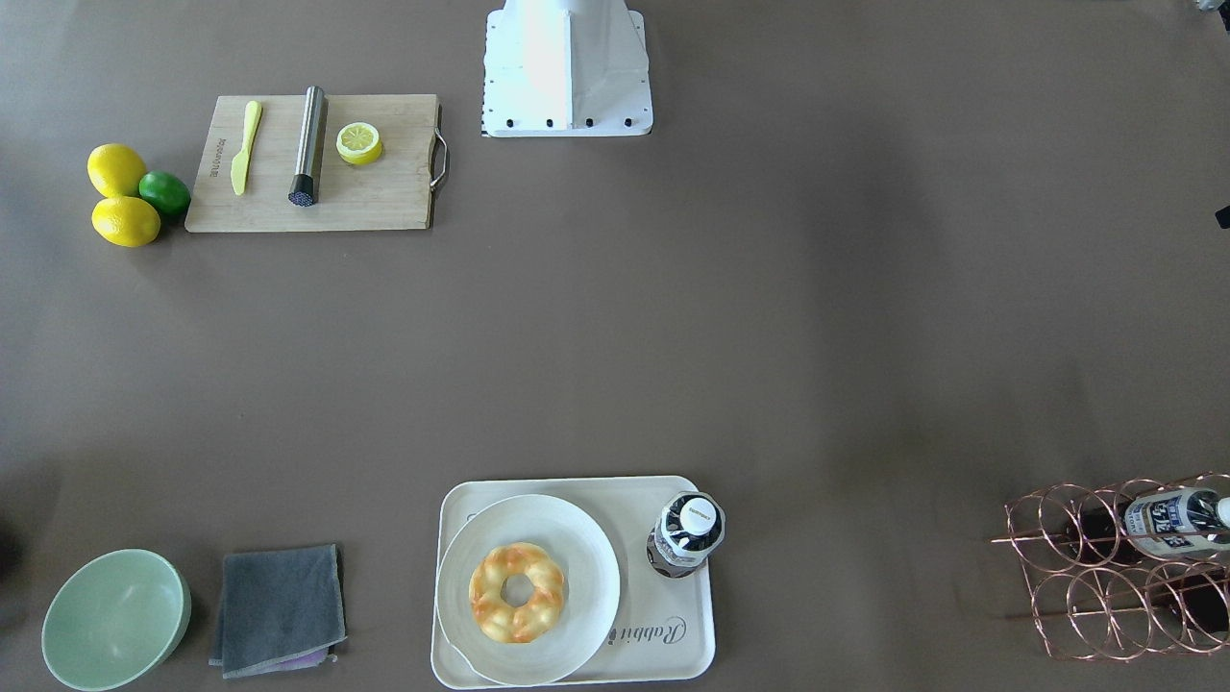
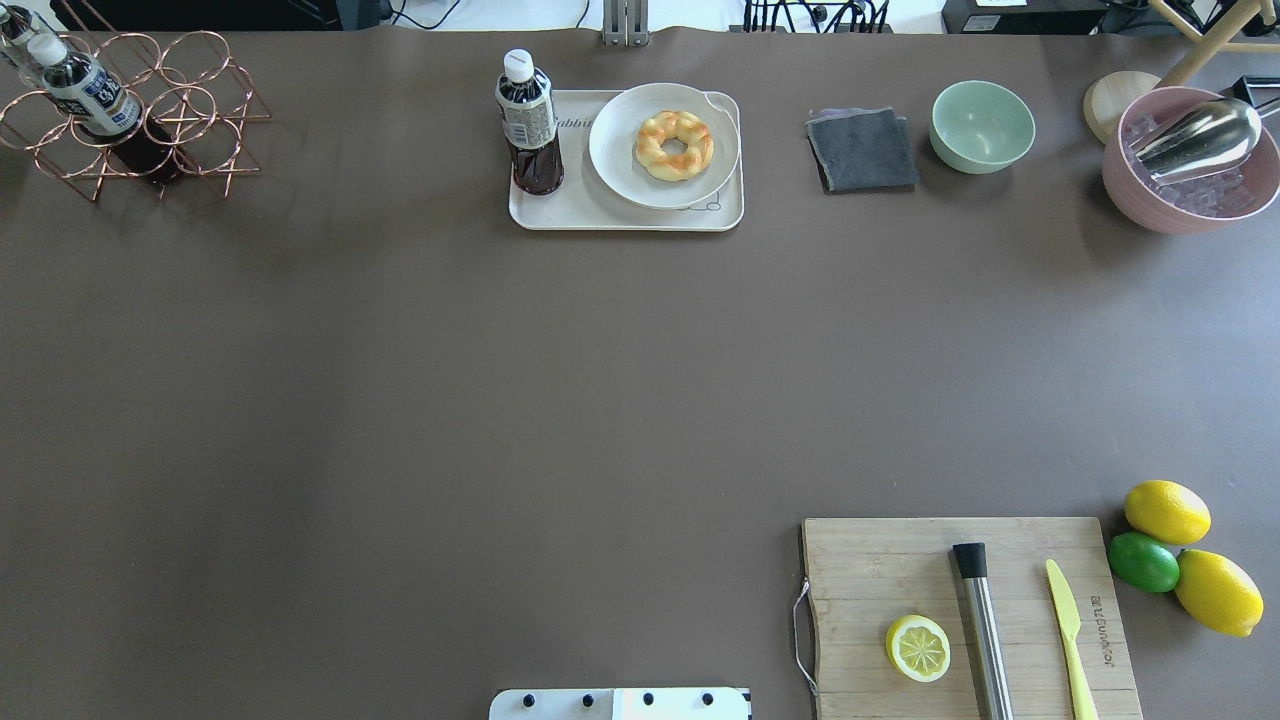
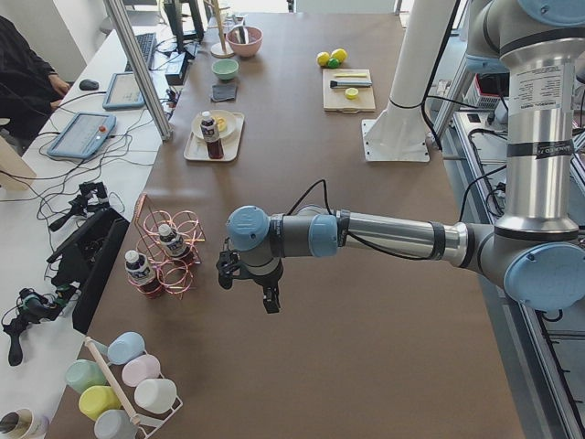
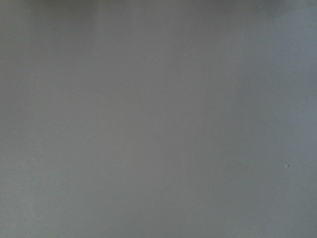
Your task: Place donut on tray
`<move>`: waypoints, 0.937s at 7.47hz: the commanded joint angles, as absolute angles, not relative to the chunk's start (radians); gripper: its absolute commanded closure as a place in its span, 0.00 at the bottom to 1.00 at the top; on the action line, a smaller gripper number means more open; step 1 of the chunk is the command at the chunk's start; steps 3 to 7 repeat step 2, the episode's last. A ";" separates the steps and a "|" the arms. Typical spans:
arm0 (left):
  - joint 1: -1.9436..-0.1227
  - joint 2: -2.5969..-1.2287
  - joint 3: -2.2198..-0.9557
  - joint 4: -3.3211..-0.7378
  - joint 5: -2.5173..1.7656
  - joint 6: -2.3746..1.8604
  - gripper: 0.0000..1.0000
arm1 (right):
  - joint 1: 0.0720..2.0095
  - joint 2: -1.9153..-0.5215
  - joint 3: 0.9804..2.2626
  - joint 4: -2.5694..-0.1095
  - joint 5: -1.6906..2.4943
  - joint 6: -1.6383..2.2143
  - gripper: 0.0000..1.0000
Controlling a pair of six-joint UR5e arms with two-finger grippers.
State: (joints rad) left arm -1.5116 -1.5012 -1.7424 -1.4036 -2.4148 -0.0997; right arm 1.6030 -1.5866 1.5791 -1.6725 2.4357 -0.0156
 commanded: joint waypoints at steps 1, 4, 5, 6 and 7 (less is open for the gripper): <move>-1.511 -1.500 -1.741 -1.404 -2.414 -0.100 0.02 | 1.603 -1.594 1.586 -1.672 2.436 -0.017 0.00; -1.511 -1.500 -1.741 -1.402 -2.414 -0.100 0.02 | 1.603 -1.594 1.586 -1.669 2.436 -0.017 0.00; -1.511 -1.500 -1.741 -1.402 -2.414 -0.100 0.02 | 1.603 -1.594 1.586 -1.669 2.436 -0.017 0.00; -1.511 -1.500 -1.741 -1.402 -2.414 -0.100 0.02 | 1.603 -1.594 1.586 -1.669 2.436 -0.017 0.00; -1.511 -1.500 -1.741 -1.402 -2.414 -0.100 0.02 | 1.603 -1.594 1.586 -1.669 2.436 -0.017 0.00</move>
